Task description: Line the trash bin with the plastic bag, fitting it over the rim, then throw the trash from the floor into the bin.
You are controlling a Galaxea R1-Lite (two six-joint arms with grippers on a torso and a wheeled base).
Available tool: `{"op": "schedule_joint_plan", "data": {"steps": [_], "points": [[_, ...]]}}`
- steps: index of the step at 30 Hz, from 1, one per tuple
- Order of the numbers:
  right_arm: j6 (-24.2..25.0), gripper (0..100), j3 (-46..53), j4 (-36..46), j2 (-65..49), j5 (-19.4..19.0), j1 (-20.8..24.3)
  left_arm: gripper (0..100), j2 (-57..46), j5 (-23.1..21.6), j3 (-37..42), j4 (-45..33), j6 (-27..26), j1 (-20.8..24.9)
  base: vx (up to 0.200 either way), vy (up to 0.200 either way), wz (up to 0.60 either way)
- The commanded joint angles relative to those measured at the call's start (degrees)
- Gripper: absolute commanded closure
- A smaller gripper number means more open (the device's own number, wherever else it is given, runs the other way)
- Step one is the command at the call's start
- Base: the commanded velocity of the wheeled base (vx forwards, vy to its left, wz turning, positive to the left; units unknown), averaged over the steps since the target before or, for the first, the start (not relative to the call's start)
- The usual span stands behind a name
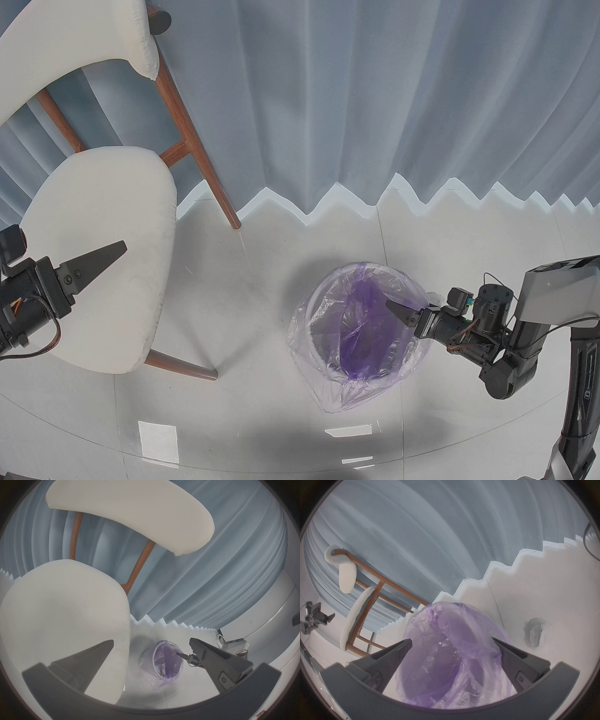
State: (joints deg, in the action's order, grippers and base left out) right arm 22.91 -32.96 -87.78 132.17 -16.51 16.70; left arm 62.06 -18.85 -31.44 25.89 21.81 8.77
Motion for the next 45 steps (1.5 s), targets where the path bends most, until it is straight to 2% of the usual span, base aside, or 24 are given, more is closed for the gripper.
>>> {"op": "schedule_joint_plan", "data": {"steps": [1,3,5,10,17,28,31,36,39,42,45], "points": [[2.7,0,4.8,0.2,-6.8,-0.5,-0.4,0,0.5,-0.7,0.0,0.1,-0.2,0.0,0.0,0.0,0.0],[6.7,0,6.2,0.8,-9.3,-1.2,-1.1,0,0.5,-0.7,0.0,0.0,-0.2,0.0,0.0,0.0,0.0],[7.3,0,6.9,1.3,-9.7,-1.2,-1.7,0,0.5,-0.8,0.0,0.1,-0.2,0.0,0.0,0.0,0.0],[6.8,0,7.5,1.8,-8.6,-1.2,-4.6,0,1.1,-0.8,-0.4,0.1,-0.2,0.4,0.0,0.0,0.0],[2.9,0,8.0,1.1,-5.2,-1.2,-8.8,0,1.7,-0.8,-0.8,0.1,-0.2,0.6,0.0,0.0,0.0],[2.9,0,11.2,-0.5,-6.4,-1.7,-10.2,0,2.7,-0.8,-1.3,0.1,-1.0,1.7,0.0,0.0,0.0],[0.6,0,10.6,0.0,-5.3,-1.7,-13.5,0,3.3,-0.8,-1.6,0.1,-1.9,1.7,0.0,0.0,0.0],[-9.2,0,9.5,0.2,1.9,-0.4,-22.6,0,3.4,-0.8,-1.8,0.1,-2.3,1.6,0.0,0.0,0.0],[-10.5,0,6.3,0.9,4.9,1.7,-26.7,0,3.4,-0.8,-1.5,0.1,-2.5,1.5,0.0,0.0,0.0],[-10.9,0,4.0,3.6,6.3,2.2,-27.7,0,3.3,-0.8,-1.4,0.1,-2.5,1.3,0.0,0.0,0.0],[-11.4,0,-0.5,12.7,6.0,2.2,-26.2,0,3.5,-0.9,-1.5,0.1,-2.6,1.3,0.0,0.0,0.0]]}}
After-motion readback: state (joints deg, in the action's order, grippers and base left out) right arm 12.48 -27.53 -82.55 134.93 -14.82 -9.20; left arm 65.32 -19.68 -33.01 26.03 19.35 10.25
